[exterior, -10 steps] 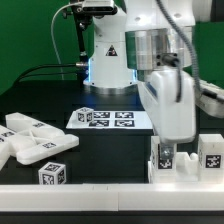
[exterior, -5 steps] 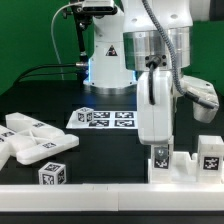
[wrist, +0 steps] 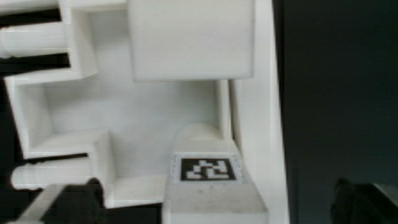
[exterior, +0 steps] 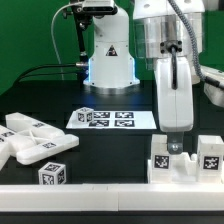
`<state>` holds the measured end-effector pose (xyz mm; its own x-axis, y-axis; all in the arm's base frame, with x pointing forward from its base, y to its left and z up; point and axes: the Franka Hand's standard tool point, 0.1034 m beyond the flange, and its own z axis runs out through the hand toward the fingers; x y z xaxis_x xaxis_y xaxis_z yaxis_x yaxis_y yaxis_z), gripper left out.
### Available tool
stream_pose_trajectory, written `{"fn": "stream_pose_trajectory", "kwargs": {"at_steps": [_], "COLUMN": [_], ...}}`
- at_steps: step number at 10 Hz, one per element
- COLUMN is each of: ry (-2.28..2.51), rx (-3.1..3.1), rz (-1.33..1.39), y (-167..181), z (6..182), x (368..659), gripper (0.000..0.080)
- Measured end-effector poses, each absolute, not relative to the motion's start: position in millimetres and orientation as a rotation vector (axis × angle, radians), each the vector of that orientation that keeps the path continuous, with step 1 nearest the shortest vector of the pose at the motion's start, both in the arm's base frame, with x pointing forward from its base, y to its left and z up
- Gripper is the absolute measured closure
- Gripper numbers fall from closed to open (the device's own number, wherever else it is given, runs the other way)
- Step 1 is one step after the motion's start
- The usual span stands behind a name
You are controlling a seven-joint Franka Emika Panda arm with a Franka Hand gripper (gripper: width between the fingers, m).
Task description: Assemble chair
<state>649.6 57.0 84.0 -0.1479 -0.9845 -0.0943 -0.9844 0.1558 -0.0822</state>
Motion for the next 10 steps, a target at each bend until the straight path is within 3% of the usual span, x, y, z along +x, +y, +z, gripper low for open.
{"fn": "stream_pose_trajectory", "kwargs": {"at_steps": [3, 5, 10], "ry": [2.283, 2.106, 1.528], "rx": [-1.973, -2.137, -2.62], "rz": [-0.002, -0.033, -0.138], "y": [57.7, 63.4, 78.3], "z": [83.7, 95.4, 105.5], "x": [649.5, 651.2, 623.8], "gripper": [0.0151, 0.0151, 0.0151]}}
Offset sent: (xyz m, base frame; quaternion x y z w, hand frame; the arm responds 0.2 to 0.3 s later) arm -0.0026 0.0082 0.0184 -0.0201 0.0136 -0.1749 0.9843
